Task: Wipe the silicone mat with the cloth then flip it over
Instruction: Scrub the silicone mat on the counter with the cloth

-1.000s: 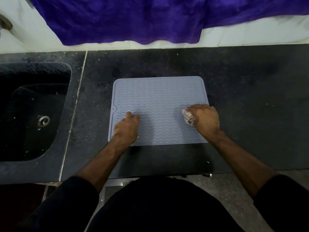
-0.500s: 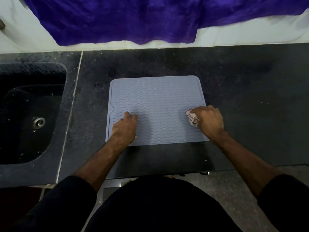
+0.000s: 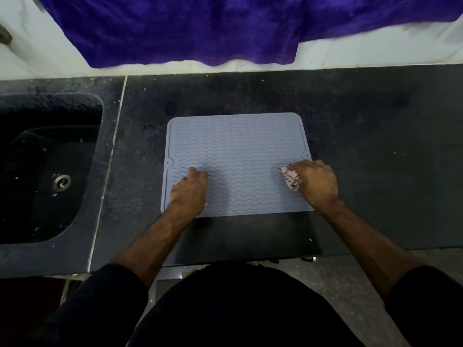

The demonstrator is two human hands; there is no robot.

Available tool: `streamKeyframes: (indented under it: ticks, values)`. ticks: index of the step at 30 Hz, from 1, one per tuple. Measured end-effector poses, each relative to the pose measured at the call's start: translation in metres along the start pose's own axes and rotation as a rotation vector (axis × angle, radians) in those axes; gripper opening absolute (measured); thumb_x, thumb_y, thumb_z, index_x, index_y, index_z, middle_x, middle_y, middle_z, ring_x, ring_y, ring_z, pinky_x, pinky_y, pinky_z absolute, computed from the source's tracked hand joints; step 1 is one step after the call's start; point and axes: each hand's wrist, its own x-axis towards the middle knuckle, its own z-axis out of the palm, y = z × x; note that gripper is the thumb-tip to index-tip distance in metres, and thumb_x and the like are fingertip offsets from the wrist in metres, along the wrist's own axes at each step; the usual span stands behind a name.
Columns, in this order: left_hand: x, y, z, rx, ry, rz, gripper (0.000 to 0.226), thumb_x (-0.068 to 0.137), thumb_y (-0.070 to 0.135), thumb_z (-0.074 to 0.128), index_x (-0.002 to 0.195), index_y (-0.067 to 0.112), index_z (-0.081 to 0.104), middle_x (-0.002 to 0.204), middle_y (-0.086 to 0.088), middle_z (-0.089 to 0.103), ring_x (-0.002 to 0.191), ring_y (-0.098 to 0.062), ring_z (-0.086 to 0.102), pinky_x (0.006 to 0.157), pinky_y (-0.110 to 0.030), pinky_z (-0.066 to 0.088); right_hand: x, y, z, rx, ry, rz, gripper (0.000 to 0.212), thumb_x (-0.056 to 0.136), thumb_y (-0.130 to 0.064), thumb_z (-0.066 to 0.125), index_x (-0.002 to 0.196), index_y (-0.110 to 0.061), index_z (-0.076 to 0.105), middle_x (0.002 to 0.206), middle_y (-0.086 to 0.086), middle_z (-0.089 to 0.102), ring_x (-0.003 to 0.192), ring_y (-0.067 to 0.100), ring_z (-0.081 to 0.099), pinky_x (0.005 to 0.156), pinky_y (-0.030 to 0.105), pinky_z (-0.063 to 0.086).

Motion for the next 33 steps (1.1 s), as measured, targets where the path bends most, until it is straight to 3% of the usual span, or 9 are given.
streamKeyframes:
  ticks: [3, 10, 17, 20, 24, 27, 30, 33]
  values:
    - [0.001, 0.0, 0.002, -0.014, -0.006, 0.0, 0.077, 0.081, 0.027, 0.075, 0.142, 0.014, 0.029, 0.142, -0.016, 0.031, 0.111, -0.029, 0.055, 0.089, -0.042, 0.053, 0.007, 0.002, -0.001, 0.014, 0.003, 0.0, 0.022, 0.078, -0.021, 0.076, 0.099, -0.015, 0.071, 0.1, 0.008, 0.071, 0.085, 0.032, 0.062, 0.074, 0.039, 0.05]
    - [0.003, 0.0, 0.0, -0.006, -0.011, 0.004, 0.078, 0.081, 0.026, 0.075, 0.143, 0.015, 0.028, 0.14, -0.015, 0.031, 0.111, -0.03, 0.055, 0.089, -0.041, 0.053, 0.006, -0.045, 0.009, 0.076, -0.07, -0.195, 0.043, 0.071, -0.016, 0.08, 0.113, -0.017, 0.069, 0.116, 0.006, 0.068, 0.103, 0.033, 0.061, 0.092, 0.044, 0.048]
    - [0.002, -0.001, 0.001, -0.021, -0.023, -0.007, 0.076, 0.082, 0.027, 0.074, 0.143, 0.014, 0.029, 0.142, -0.016, 0.031, 0.114, -0.032, 0.054, 0.092, -0.044, 0.051, -0.001, 0.023, -0.008, -0.05, -0.075, 0.032, 0.027, 0.077, -0.023, 0.077, 0.103, -0.016, 0.07, 0.103, 0.009, 0.07, 0.09, 0.031, 0.063, 0.08, 0.043, 0.053]
    - [0.003, 0.0, 0.004, -0.02, -0.021, -0.016, 0.077, 0.082, 0.025, 0.074, 0.143, 0.015, 0.029, 0.145, -0.017, 0.029, 0.116, -0.032, 0.053, 0.094, -0.045, 0.051, 0.003, 0.009, -0.012, -0.002, -0.044, -0.003, 0.025, 0.079, -0.022, 0.075, 0.102, -0.015, 0.071, 0.103, 0.009, 0.07, 0.088, 0.031, 0.063, 0.079, 0.043, 0.052]
    - [0.003, -0.001, 0.005, -0.035, -0.005, -0.007, 0.077, 0.082, 0.026, 0.074, 0.143, 0.015, 0.029, 0.145, -0.017, 0.029, 0.117, -0.032, 0.053, 0.094, -0.045, 0.051, 0.01, -0.051, -0.006, 0.067, -0.106, -0.164, 0.04, 0.081, -0.021, 0.071, 0.12, -0.018, 0.065, 0.122, 0.006, 0.064, 0.109, 0.029, 0.056, 0.096, 0.042, 0.043]
    - [0.002, -0.002, 0.006, -0.054, -0.004, -0.001, 0.076, 0.082, 0.028, 0.074, 0.144, 0.016, 0.03, 0.146, -0.017, 0.029, 0.118, -0.032, 0.052, 0.094, -0.046, 0.051, 0.003, -0.06, -0.006, 0.007, -0.186, -0.164, 0.051, 0.081, -0.019, 0.07, 0.13, -0.019, 0.056, 0.135, 0.004, 0.055, 0.123, 0.029, 0.047, 0.104, 0.041, 0.035]
    - [0.0, -0.003, 0.007, -0.065, 0.014, 0.003, 0.076, 0.082, 0.029, 0.074, 0.143, 0.016, 0.03, 0.146, -0.016, 0.03, 0.118, -0.031, 0.052, 0.093, -0.045, 0.052, -0.004, -0.025, -0.009, -0.019, -0.136, -0.083, 0.045, 0.082, -0.018, 0.068, 0.126, -0.018, 0.06, 0.13, 0.006, 0.058, 0.116, 0.031, 0.051, 0.097, 0.04, 0.038]
    - [-0.004, -0.001, 0.007, -0.075, 0.035, -0.011, 0.072, 0.083, 0.027, 0.073, 0.141, 0.014, 0.032, 0.142, -0.014, 0.033, 0.116, -0.03, 0.053, 0.09, -0.044, 0.052, -0.001, -0.008, -0.009, -0.054, -0.069, -0.024, 0.026, 0.08, -0.021, 0.074, 0.106, -0.015, 0.07, 0.109, 0.009, 0.068, 0.095, 0.033, 0.059, 0.082, 0.039, 0.047]
